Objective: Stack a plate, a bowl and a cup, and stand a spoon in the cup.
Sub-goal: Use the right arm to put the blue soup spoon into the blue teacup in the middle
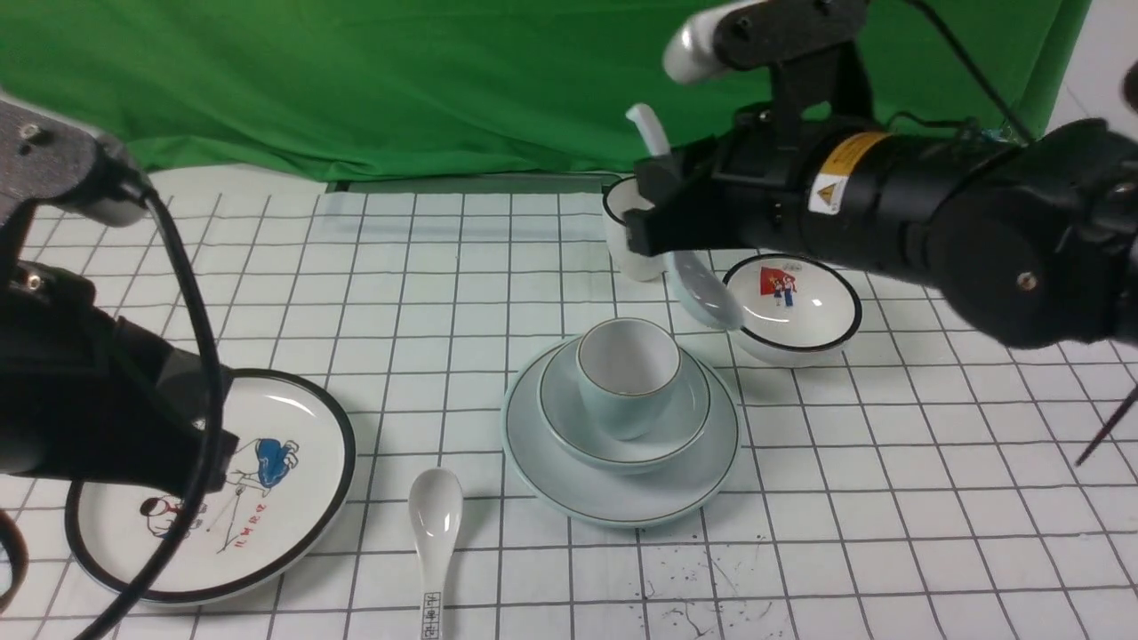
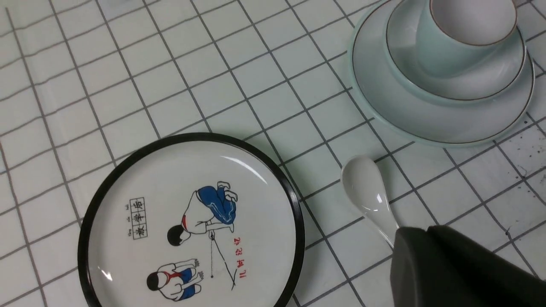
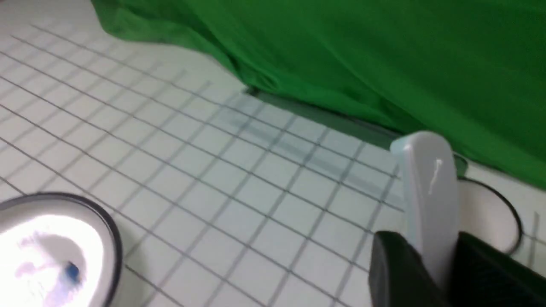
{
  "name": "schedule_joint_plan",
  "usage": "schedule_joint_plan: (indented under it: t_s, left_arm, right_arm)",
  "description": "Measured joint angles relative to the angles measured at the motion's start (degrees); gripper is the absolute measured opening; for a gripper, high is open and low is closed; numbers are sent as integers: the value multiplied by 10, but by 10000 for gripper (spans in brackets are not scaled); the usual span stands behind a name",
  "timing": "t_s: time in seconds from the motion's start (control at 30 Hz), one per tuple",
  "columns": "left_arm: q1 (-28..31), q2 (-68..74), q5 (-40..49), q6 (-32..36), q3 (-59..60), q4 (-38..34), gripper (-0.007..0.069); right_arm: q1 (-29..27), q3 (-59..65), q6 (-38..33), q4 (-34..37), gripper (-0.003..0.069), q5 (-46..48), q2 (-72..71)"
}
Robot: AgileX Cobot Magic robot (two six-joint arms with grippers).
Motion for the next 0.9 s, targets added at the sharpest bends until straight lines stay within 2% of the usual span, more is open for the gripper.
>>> schedule_joint_plan:
  t_s: [0.1, 0.2, 0.5, 0.9]
  left_arm:
    - [0, 0, -8, 0, 0, 0, -36]
    - [0, 0, -11, 0, 0, 0, -36]
    - [0, 0, -13, 0, 0, 0, -36]
    - [0, 0, -13, 0, 0, 0, -36]
  right_arm:
    - [18, 0, -8, 0, 160, -79, 44]
    - [21, 0, -17, 0, 160, -110, 78]
    - [21, 0, -29, 0, 160, -127, 118]
    - [21, 21, -82, 0, 172, -129, 138]
